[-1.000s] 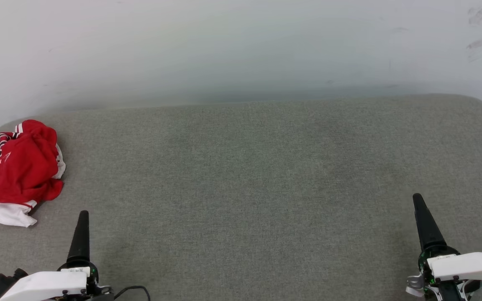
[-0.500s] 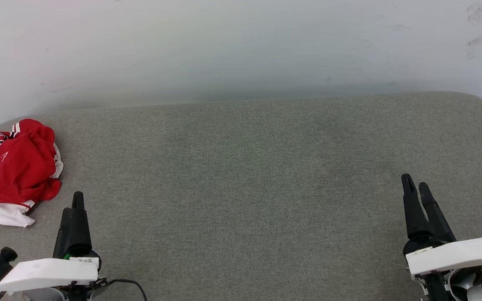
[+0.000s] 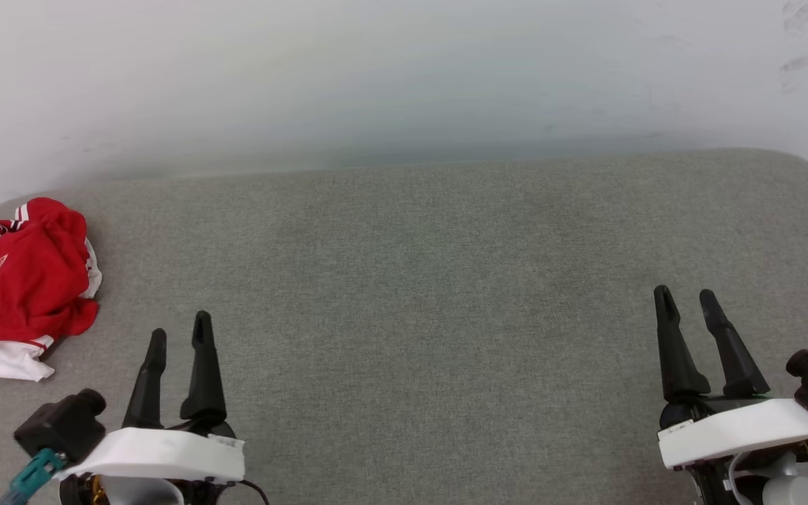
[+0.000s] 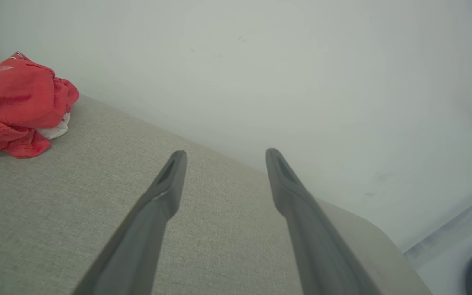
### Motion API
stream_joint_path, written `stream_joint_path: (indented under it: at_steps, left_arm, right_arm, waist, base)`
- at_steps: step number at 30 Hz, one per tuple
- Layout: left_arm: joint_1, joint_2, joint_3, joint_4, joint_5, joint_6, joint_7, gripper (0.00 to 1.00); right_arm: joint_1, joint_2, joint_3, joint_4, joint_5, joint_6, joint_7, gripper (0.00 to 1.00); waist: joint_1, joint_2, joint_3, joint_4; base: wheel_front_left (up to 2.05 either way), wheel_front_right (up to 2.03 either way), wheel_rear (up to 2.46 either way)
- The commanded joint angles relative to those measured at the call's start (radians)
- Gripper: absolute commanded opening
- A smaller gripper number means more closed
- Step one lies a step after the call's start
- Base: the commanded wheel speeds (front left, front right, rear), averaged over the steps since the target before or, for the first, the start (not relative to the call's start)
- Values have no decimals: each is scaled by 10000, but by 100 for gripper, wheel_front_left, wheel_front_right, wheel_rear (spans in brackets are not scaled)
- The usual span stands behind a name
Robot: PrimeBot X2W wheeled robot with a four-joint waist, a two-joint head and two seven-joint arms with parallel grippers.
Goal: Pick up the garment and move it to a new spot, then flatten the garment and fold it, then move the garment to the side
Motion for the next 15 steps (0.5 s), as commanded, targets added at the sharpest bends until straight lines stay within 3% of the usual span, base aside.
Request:
stream_joint_path:
  at_steps: [1, 8, 10, 11, 15]
  left_arm:
    - [-20, 103, -83, -195, 249, 85, -101, 100]
    - [-63, 745, -1239, -438, 1314, 1091, -290, 100]
    - [-91, 1078, -1800, -442, 1710, 1650, -377, 100]
    - [-91, 1078, -1800, -442, 1710, 1650, -377, 100]
    - [-196, 1501, -2551, -418, 2138, 2425, -473, 100]
  right_arm:
    - [-40, -9, -4, -159, -271, 18, -82, 100]
    - [26, -8, -81, 34, -1353, 18, -277, 100]
    - [57, -8, -110, 15, -1746, 19, -356, 100]
    - [57, -8, -110, 15, -1746, 19, -356, 100]
    - [103, -7, -126, 100, -2163, 19, -467, 100]
  waist:
    - [0, -1, 5, 0]
    - [0, -1, 40, -20]
    - [0, -1, 43, -38]
    - [0, -1, 43, -38]
    - [0, -1, 46, -61]
  base:
    - [0, 0, 0]
    - [0, 0, 0]
    - [0, 0, 0]
    - [0, 0, 0]
    - [0, 0, 0]
